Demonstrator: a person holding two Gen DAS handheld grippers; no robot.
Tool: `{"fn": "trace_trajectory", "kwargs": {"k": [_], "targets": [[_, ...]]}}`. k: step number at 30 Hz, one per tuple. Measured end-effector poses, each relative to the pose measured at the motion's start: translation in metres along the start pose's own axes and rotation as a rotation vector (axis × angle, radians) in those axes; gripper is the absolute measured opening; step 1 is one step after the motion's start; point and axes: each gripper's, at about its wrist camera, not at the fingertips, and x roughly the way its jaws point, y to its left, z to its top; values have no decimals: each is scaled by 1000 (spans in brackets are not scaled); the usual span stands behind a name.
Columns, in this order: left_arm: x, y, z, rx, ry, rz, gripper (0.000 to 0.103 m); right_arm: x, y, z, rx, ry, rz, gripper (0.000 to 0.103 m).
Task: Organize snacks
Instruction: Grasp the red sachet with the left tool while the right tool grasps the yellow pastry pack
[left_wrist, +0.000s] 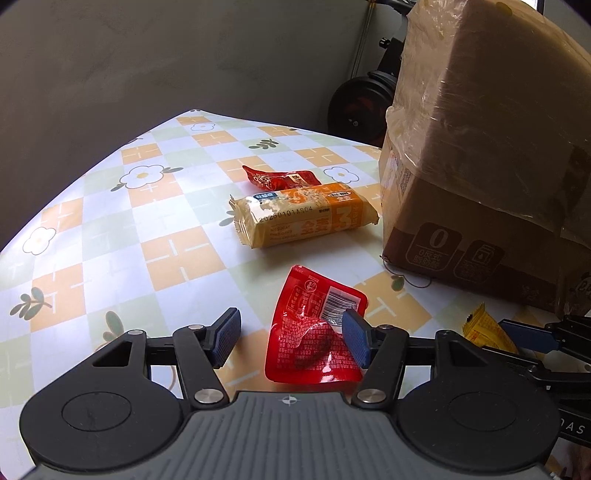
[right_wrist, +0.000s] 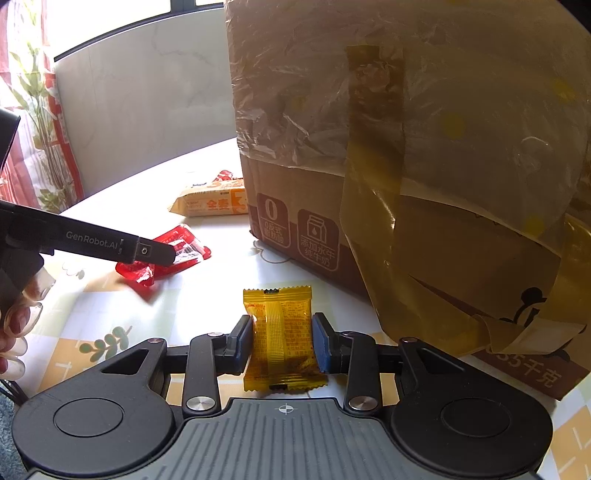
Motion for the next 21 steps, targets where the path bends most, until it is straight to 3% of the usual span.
{"fn": "trace_trajectory", "kwargs": {"k": [6,10,21], "targets": [[-4,-6,-7,28,-8,-8,62,0,0,0,0,0,0,32],[-8,-9,-13,49,-28,-4,51,-1,1,0,2,0,0,32],[-19,-9,-18,18,-57,-54,41,-1,1,0,1,0,0,32]]}}
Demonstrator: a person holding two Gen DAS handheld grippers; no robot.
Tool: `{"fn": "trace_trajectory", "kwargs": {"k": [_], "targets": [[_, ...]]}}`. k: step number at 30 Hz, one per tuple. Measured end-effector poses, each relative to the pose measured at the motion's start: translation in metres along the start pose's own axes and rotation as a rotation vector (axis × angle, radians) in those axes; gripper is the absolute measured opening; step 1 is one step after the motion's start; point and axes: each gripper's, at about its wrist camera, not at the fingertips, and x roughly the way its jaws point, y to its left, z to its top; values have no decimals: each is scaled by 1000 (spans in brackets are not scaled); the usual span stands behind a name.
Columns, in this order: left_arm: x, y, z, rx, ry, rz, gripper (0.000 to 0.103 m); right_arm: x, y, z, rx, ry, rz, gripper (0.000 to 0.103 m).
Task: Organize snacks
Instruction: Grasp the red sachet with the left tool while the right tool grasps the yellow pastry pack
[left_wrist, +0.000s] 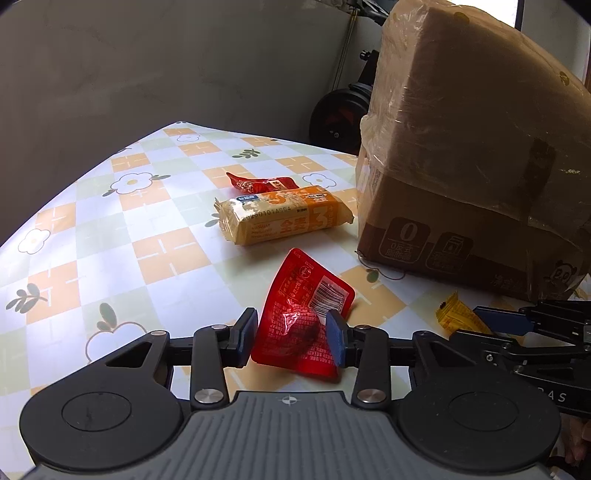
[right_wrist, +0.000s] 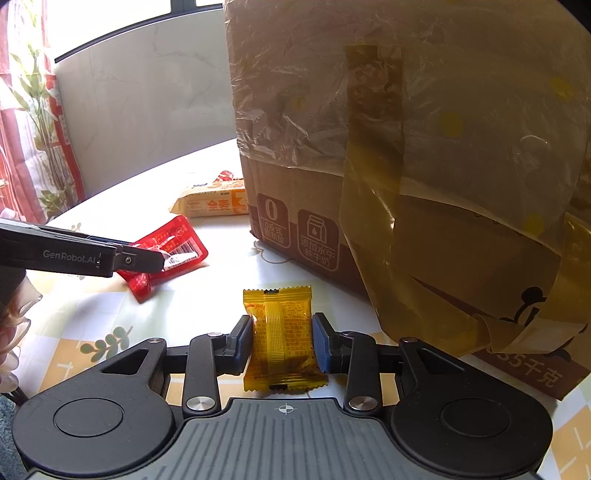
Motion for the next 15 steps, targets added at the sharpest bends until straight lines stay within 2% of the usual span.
{"fn": "trace_trajectory", "kwargs": {"k": [15], "targets": [[-10,-9,-3,23,-22,-37,40,0,0,0,0,0,0,32]]}}
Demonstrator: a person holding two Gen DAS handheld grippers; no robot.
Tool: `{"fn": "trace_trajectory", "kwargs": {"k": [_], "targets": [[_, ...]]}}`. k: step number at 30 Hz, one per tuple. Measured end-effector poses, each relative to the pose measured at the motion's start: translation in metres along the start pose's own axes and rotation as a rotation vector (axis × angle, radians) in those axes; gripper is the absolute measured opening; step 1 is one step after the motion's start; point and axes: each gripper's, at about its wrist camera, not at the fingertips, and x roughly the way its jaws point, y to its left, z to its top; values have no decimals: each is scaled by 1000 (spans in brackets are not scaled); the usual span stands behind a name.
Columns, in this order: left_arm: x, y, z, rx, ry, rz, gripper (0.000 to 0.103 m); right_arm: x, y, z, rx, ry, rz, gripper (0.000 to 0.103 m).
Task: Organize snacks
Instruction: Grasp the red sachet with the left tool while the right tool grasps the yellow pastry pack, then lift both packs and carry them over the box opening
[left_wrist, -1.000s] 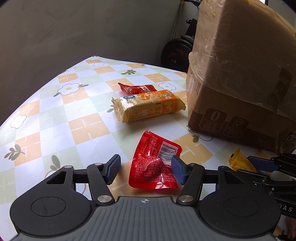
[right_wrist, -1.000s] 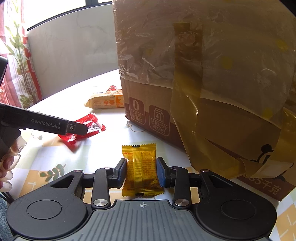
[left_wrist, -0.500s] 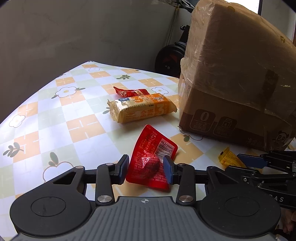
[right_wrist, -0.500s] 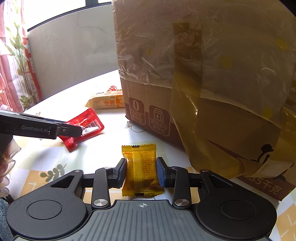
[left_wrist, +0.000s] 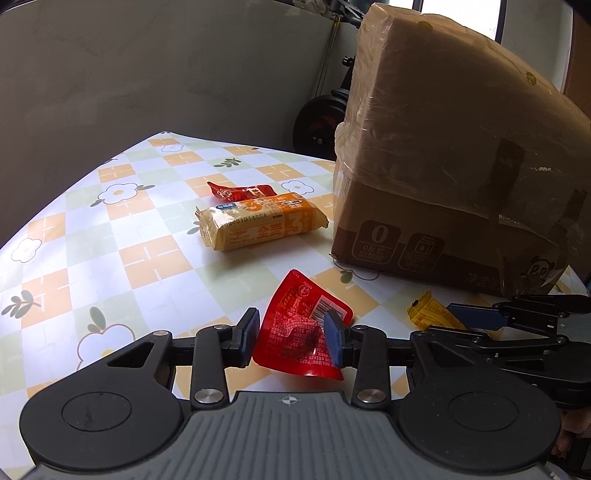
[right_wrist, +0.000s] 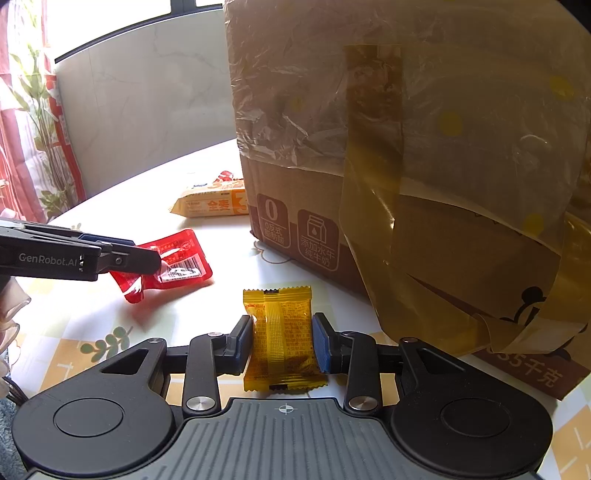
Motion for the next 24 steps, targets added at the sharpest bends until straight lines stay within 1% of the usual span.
{"fn": "trace_trajectory", "kwargs": {"k": [8,11,18,21,24], "targets": [[-9,1,6,-14,-40,0,40,-4,1,1,-2,-3,12,30],[-15,3,10,-18,-57,1,40,-13,3,3,-18,-22,26,29],[-32,7,25,-48,-116,11,40,-42,4,20,-5,-117,53,29],[-44,12,36,-66,-150,18,40,-55,10,32,-30,-171,67,29],[-60,16,51,-94,-201,17,40,-70,18,49,-59,-235,85,29]]}}
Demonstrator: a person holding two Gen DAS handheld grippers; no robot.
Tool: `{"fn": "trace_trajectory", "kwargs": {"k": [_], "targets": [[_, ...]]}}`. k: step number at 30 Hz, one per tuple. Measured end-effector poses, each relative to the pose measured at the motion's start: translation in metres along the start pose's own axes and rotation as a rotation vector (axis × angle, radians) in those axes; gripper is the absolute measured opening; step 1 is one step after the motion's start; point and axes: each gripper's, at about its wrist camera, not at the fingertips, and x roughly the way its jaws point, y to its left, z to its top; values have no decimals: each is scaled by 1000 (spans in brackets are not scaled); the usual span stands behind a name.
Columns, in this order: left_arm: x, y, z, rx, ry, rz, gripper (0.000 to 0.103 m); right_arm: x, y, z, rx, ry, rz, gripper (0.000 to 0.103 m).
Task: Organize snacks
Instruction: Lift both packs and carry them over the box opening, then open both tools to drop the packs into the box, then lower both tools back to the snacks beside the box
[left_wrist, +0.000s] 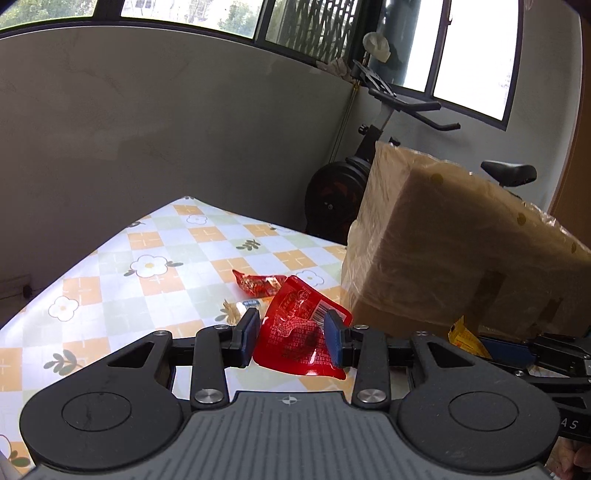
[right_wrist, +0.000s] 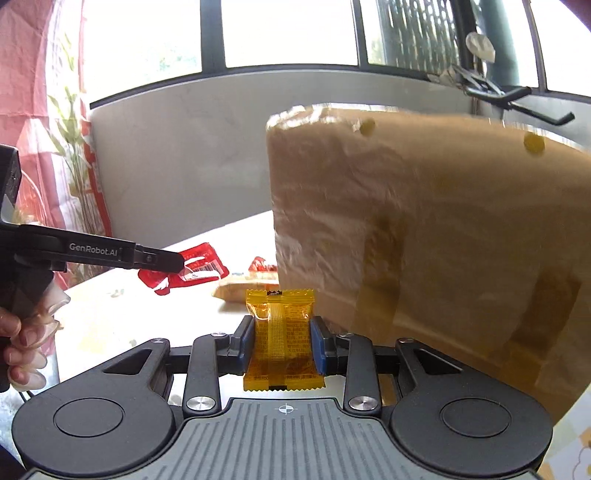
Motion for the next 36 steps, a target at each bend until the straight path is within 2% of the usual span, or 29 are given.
{"fn": "trace_trajectory", "kwargs": {"k": [6,11,13,17,21,22,23,25,27,31,34,36], "targets": [[-18,-9,49,-24,-124,-65,40,-27,6,55,-48,-160,20,29],[-20,-41,94,31,-209,-152,40,-48,-19,97,-46,-234,-39,29],[-12,-57,109,42,-207,-193,40,-48,-38,115,-40,-223,-102,29],[19,-95,130,88,-181,-270,41,-33,-73,132,-16,-129,-258,29],[66,-131,135,58,-77,-337,40,-10,-97,129,13,-39,-365,29],[72,-138,131,72,-57,-353,25,-4,-101,125,23,-23,-380,30],[79,-146,129,93,-40,-361,20,-1,-104,122,34,-13,-390,30],[94,-157,125,133,-7,-379,21,5,-110,115,53,2,-415,33],[105,-160,121,152,22,-388,25,9,-113,110,71,7,-430,35],[102,-138,123,120,-10,-354,47,-6,-107,100,96,-31,-428,46],[91,-111,128,89,-30,-350,56,-19,-100,99,111,-76,-400,46],[85,-97,130,98,-42,-328,58,-24,-92,101,119,-111,-386,46]]}}
